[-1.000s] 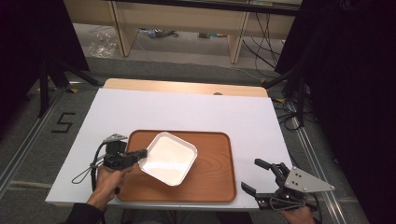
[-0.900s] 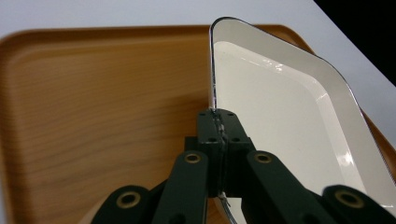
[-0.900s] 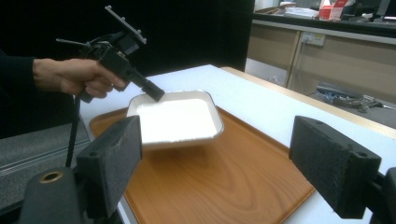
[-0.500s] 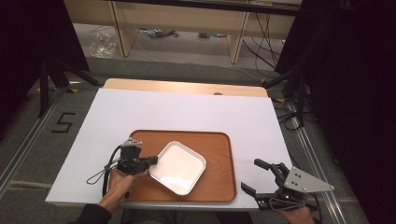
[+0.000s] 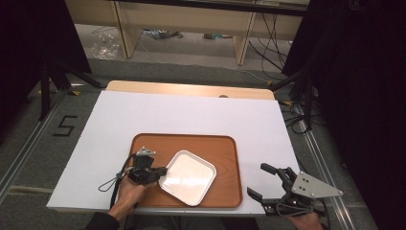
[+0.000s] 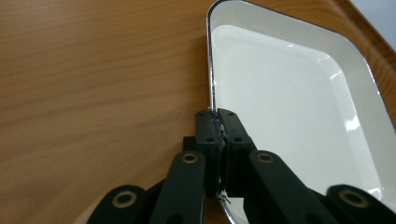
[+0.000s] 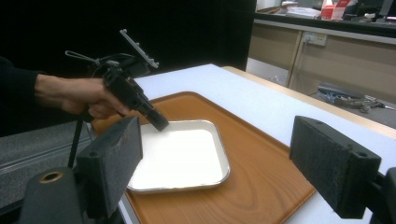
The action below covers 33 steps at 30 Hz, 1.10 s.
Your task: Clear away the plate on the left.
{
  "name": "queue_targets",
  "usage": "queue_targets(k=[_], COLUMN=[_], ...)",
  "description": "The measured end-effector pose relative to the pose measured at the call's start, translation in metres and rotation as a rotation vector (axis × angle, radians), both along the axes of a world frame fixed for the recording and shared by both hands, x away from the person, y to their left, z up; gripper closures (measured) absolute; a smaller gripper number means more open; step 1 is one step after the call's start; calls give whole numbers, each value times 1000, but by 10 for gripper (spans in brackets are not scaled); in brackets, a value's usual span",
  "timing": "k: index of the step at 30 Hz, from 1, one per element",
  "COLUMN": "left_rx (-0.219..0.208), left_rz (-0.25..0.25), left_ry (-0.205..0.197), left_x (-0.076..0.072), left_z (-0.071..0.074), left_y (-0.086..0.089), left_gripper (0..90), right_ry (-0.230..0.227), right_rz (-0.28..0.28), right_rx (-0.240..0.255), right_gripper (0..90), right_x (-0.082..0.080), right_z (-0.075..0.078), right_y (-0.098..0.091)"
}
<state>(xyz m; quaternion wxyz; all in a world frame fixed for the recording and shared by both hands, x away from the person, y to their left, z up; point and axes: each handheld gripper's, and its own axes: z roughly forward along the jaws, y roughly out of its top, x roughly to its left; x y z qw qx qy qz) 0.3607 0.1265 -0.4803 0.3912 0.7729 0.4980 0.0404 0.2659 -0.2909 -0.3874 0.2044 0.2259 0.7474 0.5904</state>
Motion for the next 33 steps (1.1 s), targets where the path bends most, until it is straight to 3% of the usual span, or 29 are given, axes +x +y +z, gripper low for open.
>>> queue_targets(k=[2, 3, 8, 12, 20, 21, 25, 33], left_rx=[10, 54, 85, 75, 116, 146, 179, 203], left_rz=[3, -24, -38, -33, -48, -53, -70, -71], left_ry=[9, -2, 6, 21, 35, 28, 27, 45], left_x=[-1, -3, -6, -9, -22, -26, -32, -44], left_z=[0, 0, 3, 2, 5, 7, 9, 10], left_y=[-1, -2, -3, 0, -1, -3, -4, -6], left_gripper=[863, 856, 846, 842, 810, 805, 786, 753], right_ry=[-2, -5, -6, 3, -2, -1, -3, -2], right_rz=[3, -6, -5, -6, -8, -9, -9, 2], right_rx=[-11, 0, -2, -9, 2, 1, 2, 3], right_gripper=[182, 183, 184, 184, 184, 184, 184, 184], right_x=[0, 0, -1, -1, -1, 0, -1, 0], right_z=[0, 1, 1, 0, 1, 0, 1, 0], right_y=[-1, 0, 0, 0, 0, 0, 0, 0])
